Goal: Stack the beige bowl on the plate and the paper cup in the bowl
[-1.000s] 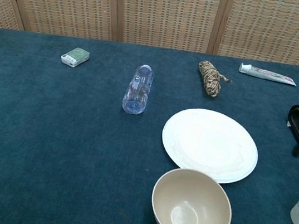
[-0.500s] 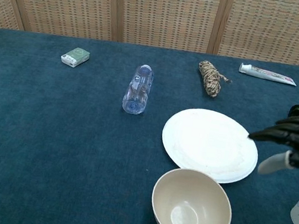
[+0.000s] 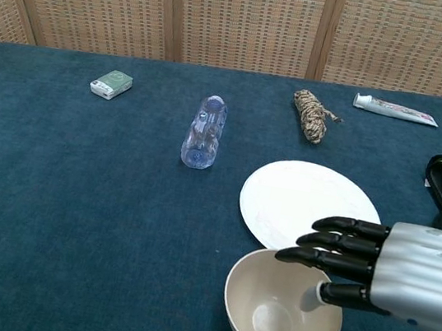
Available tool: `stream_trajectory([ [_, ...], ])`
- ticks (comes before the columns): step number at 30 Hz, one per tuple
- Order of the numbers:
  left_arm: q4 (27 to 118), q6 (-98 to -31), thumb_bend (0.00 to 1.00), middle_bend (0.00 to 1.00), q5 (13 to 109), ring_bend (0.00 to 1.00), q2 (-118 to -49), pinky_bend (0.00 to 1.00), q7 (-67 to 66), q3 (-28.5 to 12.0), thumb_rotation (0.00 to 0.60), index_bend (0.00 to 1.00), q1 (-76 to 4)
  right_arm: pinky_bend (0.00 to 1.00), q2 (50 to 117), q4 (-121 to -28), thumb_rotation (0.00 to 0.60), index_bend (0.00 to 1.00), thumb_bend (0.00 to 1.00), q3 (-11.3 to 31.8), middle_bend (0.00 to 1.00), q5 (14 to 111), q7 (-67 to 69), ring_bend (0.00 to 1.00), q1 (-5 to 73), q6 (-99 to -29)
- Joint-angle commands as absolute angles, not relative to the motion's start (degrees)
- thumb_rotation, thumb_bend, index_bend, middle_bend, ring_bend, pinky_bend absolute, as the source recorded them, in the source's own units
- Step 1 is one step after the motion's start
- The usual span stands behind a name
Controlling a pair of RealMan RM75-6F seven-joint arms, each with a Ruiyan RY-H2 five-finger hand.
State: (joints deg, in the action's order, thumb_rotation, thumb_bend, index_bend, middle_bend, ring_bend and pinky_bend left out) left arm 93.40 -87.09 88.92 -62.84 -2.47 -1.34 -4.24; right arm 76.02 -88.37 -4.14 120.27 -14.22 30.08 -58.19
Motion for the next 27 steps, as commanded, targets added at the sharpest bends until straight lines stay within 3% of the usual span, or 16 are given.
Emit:
stream_trajectory([
  [1, 93.26, -87.19, 0.0, 0.0, 88.81, 0.0, -62.76, 0.0, -2.22, -1.42, 0.6, 0.0, -4.2, 0.0, 77.9, -88.34, 0.6, 0.24, 0.02, -4.19, 0.0, 119.56, -14.9, 0.0, 30.97, -57.04],
  [5, 93.24, -86.98, 0.0, 0.0, 88.74, 0.0, -62.65, 0.0, -1.93, -1.4, 0.6, 0.0, -4.28, 0.0, 80.18, -87.63, 0.6, 0.3, 0.11, -4.02, 0.0, 118.11, -15.17, 0.0, 31.84, -56.26],
  [8, 93.28, -87.08, 0.0, 0.0, 88.83, 0.0, -62.57, 0.0, -1.75, -1.38, 0.6, 0.0, -4.26, 0.0, 81.33, -86.87, 0.6, 0.39, 0.29, -4.07, 0.0, 117.14, -14.86, 0.0, 32.61, -55.98],
  [14, 93.29, -86.97, 0.0, 0.0, 88.57, 0.0, -62.4, 0.0, -1.34, -1.49, 0.6, 0.0, -4.3, 0.0, 82.58, -85.49, 0.6, 0.55, 0.49, -5.07, 0.0, 116.83, -13.31, 0.0, 33.69, -57.18],
  [22, 93.27, -86.91, 0.0, 0.0, 88.46, 0.0, -62.27, 0.0, -0.96, -1.5, 0.6, 0.0, -4.3, 0.0, 83.44, -84.72, 0.6, 0.62, 0.51, -5.6, 0.0, 117.92, -8.81, 0.0, 34.93, -63.09],
  [27, 93.28, -87.0, 0.0, 0.0, 88.43, 0.0, -62.1, 0.0, -0.58, -1.51, 0.6, 0.0, -4.24, 0.0, 80.85, -87.34, 0.6, 0.62, 0.51, -2.36, 0.0, 116.43, -7.64, 0.0, 35.61, -67.57],
])
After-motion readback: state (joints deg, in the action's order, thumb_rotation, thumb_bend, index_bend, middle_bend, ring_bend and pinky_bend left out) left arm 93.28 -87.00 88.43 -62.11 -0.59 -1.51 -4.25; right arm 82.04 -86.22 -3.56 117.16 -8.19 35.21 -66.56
